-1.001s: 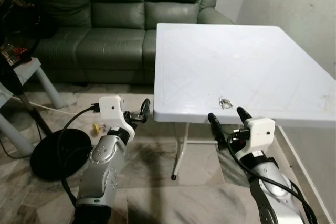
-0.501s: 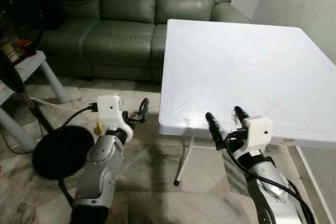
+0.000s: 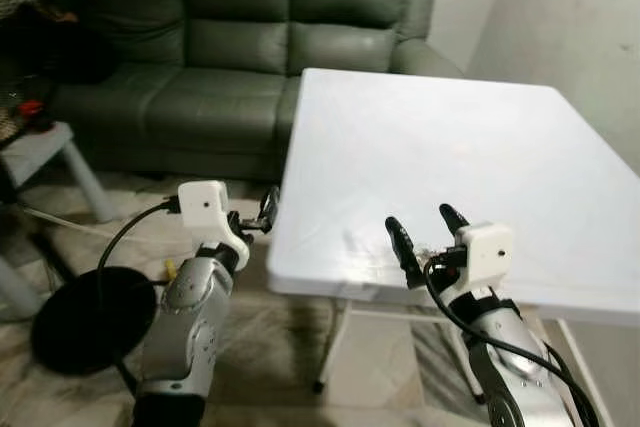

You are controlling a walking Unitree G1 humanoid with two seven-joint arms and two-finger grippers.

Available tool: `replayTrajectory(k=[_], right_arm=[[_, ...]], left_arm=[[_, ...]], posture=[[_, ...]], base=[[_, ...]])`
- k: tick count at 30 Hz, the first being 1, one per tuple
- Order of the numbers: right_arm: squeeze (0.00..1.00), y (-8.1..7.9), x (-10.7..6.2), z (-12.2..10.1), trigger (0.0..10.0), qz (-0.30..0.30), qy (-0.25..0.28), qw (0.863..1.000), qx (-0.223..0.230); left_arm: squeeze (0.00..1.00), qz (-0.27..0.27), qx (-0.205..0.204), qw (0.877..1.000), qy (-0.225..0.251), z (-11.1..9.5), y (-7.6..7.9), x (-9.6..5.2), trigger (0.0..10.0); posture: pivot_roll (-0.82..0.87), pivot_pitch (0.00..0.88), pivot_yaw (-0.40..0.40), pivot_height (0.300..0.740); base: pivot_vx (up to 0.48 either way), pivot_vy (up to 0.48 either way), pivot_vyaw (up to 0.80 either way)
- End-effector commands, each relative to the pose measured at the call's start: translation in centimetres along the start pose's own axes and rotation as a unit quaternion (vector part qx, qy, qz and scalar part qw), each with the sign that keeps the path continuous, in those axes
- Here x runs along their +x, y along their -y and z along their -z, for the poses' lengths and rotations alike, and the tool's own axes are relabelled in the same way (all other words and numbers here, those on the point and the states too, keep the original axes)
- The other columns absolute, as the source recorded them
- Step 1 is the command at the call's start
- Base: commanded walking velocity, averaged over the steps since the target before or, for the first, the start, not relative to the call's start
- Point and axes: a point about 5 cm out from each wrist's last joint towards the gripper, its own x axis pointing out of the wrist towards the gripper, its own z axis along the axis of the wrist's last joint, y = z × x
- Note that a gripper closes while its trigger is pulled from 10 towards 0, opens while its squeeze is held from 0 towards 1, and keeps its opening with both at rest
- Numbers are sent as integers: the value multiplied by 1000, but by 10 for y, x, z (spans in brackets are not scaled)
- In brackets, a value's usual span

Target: Hang keys on a hook

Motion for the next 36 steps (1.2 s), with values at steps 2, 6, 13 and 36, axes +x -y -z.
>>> replayTrajectory(k=[2, 6, 13, 36], right_arm=[[0, -5, 4, -5, 10000, -10, 10, 1000, 7], [0, -2, 4, -4, 10000, -4, 3, 1000, 6], [0, 16, 16, -8, 10000, -33, -11, 999, -37], [0, 38, 47, -1, 10000, -215, -115, 970, -7]], left_arm=[[0, -19, 9, 1000, 12, -5, -9, -2, 10000], [0, -11, 7, 1000, 11, -5, -7, -3, 10000], [0, 37, 29, 999, 2, 3, 6, -7, 10000], [0, 107, 56, 992, -45, 24, 37, -40, 10000]], posture=[[21, 4, -50, 740], [22, 8, -52, 740], [15, 21, -55, 740], [54, 114, -102, 740]], base=[[0, 0, 0], [0, 0, 0], [0, 0, 0], [0, 0, 0]])
